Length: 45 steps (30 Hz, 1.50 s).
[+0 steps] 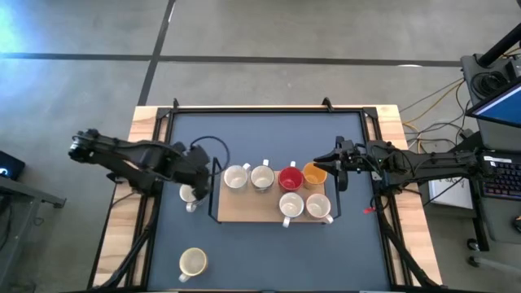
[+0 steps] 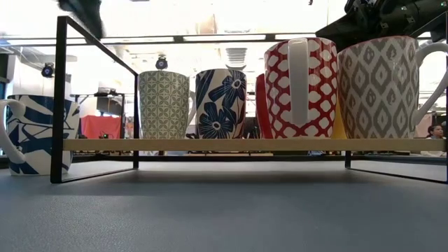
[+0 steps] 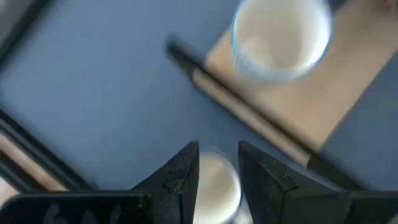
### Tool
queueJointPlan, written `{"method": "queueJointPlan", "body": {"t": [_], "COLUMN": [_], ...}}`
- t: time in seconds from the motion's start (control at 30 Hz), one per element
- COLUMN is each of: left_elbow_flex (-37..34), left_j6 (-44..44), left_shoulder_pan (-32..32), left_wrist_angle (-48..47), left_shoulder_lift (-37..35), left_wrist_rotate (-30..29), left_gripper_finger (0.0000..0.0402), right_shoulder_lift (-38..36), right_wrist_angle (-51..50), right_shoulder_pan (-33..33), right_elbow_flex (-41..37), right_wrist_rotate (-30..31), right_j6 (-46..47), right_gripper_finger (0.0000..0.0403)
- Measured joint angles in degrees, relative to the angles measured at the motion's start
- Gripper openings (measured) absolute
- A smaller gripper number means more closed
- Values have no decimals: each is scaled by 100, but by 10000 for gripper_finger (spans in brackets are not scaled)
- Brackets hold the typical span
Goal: Place coffee mugs
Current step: Put the blue cup on the shelf aligned with the other blue cup
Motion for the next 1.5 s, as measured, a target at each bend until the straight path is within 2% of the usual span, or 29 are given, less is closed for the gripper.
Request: {"method": "queueJointPlan", "body": {"t": [0.13, 0.33, 0.47, 0.7, 1.03, 1.5], "left_elbow_flex": [-824, -1975, -2481, -3003, -3088, -3009], "left_j6": [-524, -839, -258, 854, 1240, 1898], "left_shoulder_pan": [-123, -316, -536, -746, -758, -1217], "left_wrist_angle": [124, 1251, 1499, 1645, 1822, 1332], "left_shoulder_lift": [-538, -1132, -1238, -1251, -1250, -1376], "left_wrist_rotate": [483, 1069, 1436, 1352, 1338, 1514], "left_gripper_finger": [97, 128, 140, 141, 137, 137], "right_shoulder_lift": [0, 0, 0, 0, 0, 0], "right_wrist_angle": [0, 0, 0, 0, 0, 0], "right_shoulder_pan": [0, 0, 0, 1, 0, 0], "right_elbow_flex": [2, 3, 4, 4, 4, 4], "right_wrist_rotate": [1, 1, 1, 0, 1, 1], "right_j6": [0, 0, 0, 0, 0, 0], "right_gripper_finger": [68, 68, 68, 68, 68, 68]}}
